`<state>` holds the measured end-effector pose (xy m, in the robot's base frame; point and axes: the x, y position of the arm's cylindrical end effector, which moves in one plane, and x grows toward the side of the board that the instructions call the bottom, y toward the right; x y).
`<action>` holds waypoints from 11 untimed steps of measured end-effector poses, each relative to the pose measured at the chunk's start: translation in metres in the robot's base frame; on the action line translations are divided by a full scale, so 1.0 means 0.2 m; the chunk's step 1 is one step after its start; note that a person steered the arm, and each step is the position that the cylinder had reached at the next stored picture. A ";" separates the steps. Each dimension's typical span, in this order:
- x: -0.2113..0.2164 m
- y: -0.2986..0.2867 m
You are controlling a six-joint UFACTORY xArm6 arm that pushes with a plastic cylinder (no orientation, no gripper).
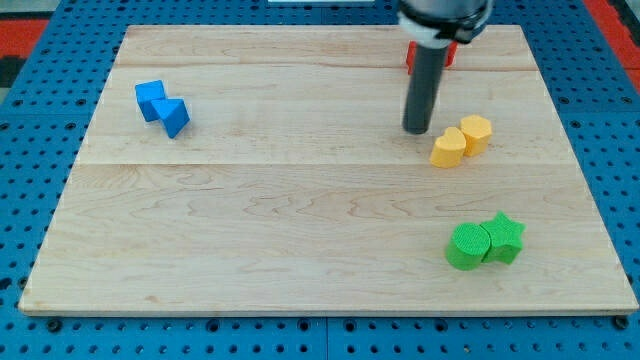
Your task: Separate the red blocks from each other
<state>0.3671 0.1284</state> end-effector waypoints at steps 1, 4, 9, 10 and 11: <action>-0.19 0.21; -0.64 0.24; -0.55 -0.56; -0.24 -0.58; -0.05 -0.33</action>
